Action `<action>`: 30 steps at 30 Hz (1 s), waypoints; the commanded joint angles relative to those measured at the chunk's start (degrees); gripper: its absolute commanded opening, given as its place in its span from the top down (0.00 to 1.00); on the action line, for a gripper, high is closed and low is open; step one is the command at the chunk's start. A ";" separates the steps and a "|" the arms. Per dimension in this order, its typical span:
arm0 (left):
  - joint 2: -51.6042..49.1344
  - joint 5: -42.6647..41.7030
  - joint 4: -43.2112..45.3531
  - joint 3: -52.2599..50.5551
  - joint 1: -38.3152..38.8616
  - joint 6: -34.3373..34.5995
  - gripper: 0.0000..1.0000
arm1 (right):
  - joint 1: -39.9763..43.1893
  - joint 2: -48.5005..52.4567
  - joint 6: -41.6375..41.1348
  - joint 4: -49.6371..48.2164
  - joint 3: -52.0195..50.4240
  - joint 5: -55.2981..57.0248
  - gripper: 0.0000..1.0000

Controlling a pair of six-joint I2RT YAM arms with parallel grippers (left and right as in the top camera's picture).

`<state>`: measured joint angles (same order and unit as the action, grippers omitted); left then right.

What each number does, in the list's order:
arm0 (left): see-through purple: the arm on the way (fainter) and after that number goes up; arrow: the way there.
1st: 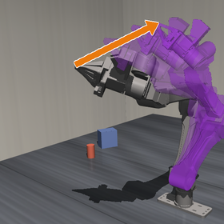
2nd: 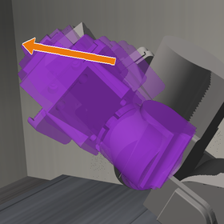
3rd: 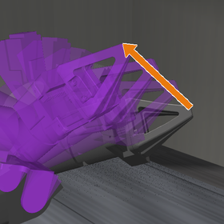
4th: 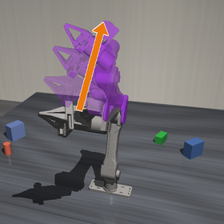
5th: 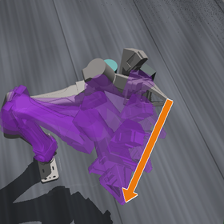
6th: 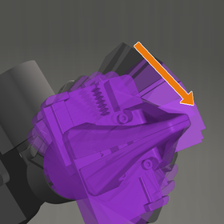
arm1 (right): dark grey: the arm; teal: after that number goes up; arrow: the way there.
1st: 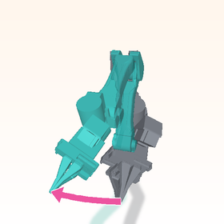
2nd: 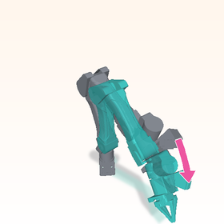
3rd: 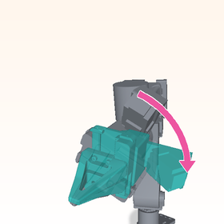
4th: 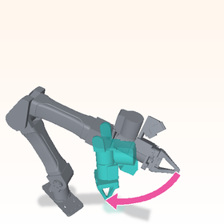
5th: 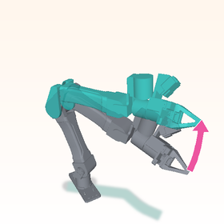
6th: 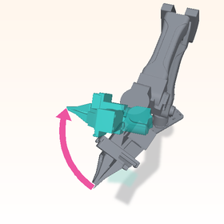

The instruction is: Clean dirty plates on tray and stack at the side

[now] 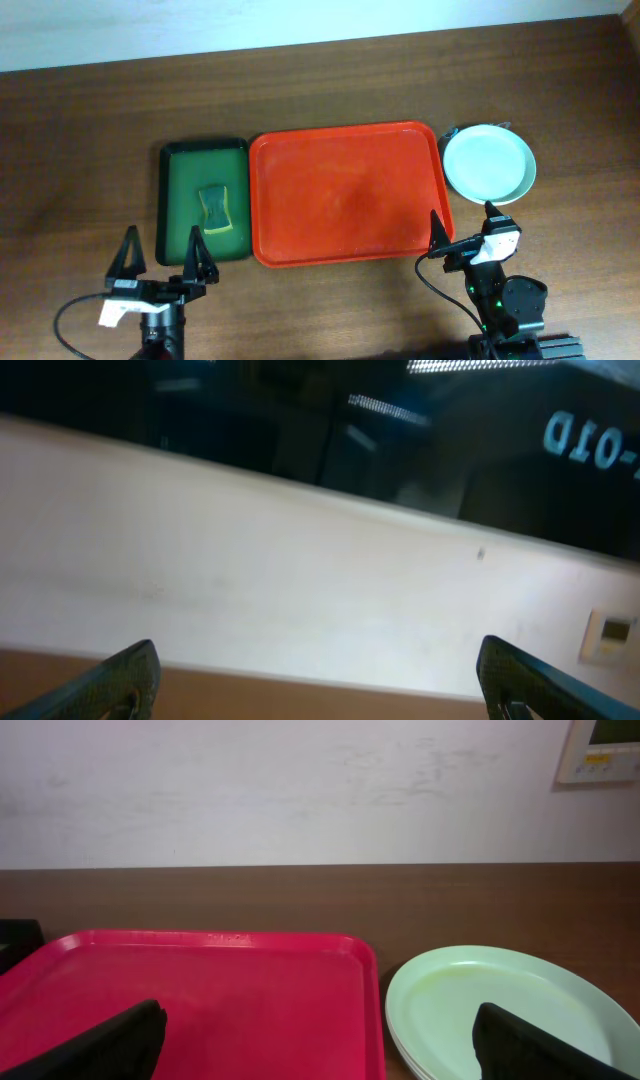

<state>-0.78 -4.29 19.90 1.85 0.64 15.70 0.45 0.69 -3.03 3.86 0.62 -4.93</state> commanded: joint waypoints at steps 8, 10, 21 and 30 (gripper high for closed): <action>0.50 5.51 -24.63 -1.33 0.22 -6.69 0.01 | 0.33 -0.33 -0.44 0.28 -0.31 0.50 0.02; 0.50 5.57 -24.72 -1.33 0.20 -11.80 0.01 | 0.33 -0.33 -0.44 0.28 -0.31 0.50 0.02; 0.48 5.38 -24.70 -1.33 0.22 -15.34 0.01 | 0.33 -0.33 -0.44 0.28 -0.31 0.50 0.02; 0.48 5.38 -24.70 -1.33 0.22 -15.34 0.01 | 0.33 -0.33 -0.44 0.28 -0.31 0.50 0.02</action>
<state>-0.78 0.49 -4.51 0.64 0.64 1.26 0.45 0.69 -3.03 3.86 0.62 -4.75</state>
